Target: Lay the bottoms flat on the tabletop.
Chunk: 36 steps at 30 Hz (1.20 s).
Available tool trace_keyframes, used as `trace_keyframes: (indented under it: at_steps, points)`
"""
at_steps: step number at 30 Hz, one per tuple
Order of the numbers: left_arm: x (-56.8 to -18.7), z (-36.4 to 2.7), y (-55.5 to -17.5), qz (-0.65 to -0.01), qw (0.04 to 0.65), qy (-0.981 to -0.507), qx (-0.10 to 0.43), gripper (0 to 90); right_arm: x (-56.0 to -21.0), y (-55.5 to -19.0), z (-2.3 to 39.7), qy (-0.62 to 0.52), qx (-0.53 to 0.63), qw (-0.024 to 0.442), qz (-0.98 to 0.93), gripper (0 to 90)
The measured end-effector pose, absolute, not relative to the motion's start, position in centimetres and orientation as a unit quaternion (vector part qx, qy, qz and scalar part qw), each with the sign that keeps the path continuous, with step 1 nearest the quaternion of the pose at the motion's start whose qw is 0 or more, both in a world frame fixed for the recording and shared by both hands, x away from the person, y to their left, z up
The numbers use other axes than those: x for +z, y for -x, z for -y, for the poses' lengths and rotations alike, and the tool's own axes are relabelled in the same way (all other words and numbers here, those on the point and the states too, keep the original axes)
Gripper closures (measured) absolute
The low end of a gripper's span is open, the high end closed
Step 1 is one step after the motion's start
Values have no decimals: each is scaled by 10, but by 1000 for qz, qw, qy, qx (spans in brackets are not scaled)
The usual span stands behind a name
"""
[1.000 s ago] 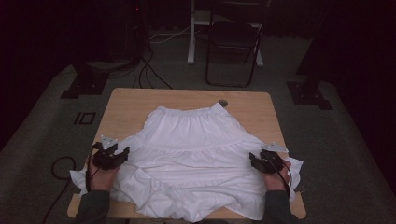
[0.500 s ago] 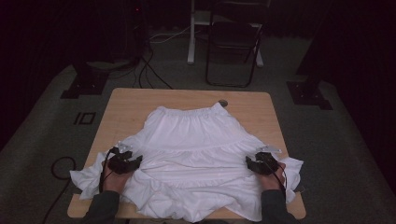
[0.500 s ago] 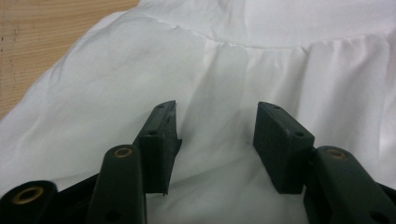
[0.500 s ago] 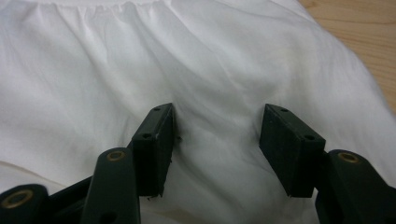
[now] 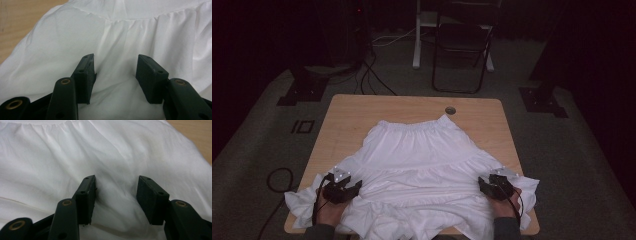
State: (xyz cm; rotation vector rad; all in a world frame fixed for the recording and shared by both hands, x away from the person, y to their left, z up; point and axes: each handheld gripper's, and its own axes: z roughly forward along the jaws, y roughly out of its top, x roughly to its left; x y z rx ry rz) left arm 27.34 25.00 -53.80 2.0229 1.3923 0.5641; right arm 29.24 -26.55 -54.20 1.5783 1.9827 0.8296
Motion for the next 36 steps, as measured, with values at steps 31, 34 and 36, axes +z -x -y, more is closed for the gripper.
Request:
trace_keyframes:
  at_steps: [31, 34, 36]
  points:
    - [-531, -223, -304, -509, 318, -769, 221, 464, -534, -311, 252, -537, 292, 246, -752, 426]
    - [-541, -225, -302, -511, 322, -767, 216, 457, -541, -311, 258, -539, 307, 232, -749, 439]
    - [-543, -227, -299, -509, 333, -763, 219, 443, -542, -307, 260, -537, 310, 234, -749, 444]
